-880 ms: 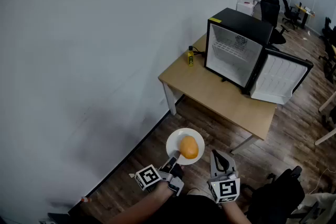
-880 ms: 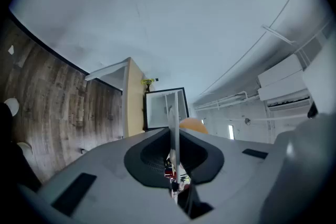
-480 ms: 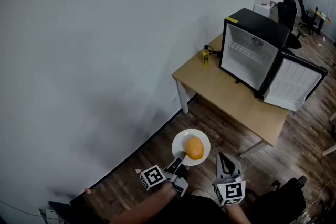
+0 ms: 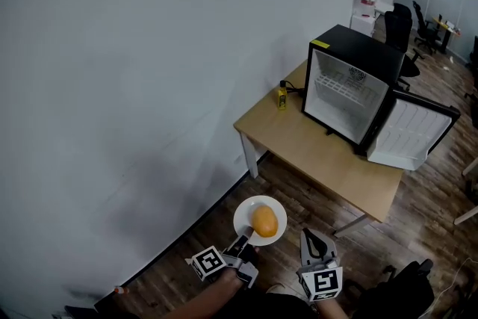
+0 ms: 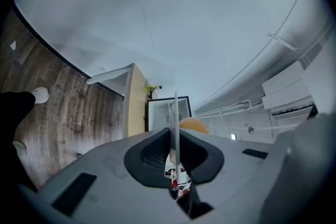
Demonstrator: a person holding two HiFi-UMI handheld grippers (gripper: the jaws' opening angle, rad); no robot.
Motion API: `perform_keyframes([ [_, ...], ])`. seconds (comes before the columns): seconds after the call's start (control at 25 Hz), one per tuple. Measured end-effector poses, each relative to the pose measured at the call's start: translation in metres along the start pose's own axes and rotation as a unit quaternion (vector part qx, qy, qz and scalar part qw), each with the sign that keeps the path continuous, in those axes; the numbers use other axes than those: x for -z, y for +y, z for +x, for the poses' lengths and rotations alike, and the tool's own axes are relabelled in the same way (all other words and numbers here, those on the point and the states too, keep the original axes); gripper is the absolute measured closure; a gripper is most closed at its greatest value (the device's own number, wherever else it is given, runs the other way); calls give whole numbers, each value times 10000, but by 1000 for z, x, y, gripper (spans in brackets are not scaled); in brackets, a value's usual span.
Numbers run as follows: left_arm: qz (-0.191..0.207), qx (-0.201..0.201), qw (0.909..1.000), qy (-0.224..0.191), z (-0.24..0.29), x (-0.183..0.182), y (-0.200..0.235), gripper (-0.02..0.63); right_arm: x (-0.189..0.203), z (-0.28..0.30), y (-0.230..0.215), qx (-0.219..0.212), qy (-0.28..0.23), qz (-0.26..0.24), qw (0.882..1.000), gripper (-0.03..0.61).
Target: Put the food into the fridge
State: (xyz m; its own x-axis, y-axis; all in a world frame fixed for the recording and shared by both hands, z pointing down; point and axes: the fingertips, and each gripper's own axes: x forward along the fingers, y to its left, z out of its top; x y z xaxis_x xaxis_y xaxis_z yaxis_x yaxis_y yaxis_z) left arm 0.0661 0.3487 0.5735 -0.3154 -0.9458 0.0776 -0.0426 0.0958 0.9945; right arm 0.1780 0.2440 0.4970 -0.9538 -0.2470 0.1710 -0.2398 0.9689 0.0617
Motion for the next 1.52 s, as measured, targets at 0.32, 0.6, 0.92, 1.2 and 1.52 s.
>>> perform_keyframes([
  [0.32, -319, 218, 9983, 429, 67, -27, -6, 588, -9, 58, -20, 275, 99, 79, 9995, 518],
  [0.6, -271, 300, 9940, 1016, 138, -66, -12, 588, -6, 126, -64, 814, 455, 266, 9953, 518],
  [0.92, -72, 286, 9857, 1657, 207, -115, -17, 588, -26, 196, -112, 1547, 421, 358, 9864, 518],
  [1.2, 20, 247, 9755, 2187, 235, -142, -13, 588, -35, 232, -130, 2162, 333, 471, 9746, 518],
  [1.52, -56, 146, 9726, 2319, 264, -160, 2, 588, -43, 260, -131, 2352, 268, 540, 9701, 518],
])
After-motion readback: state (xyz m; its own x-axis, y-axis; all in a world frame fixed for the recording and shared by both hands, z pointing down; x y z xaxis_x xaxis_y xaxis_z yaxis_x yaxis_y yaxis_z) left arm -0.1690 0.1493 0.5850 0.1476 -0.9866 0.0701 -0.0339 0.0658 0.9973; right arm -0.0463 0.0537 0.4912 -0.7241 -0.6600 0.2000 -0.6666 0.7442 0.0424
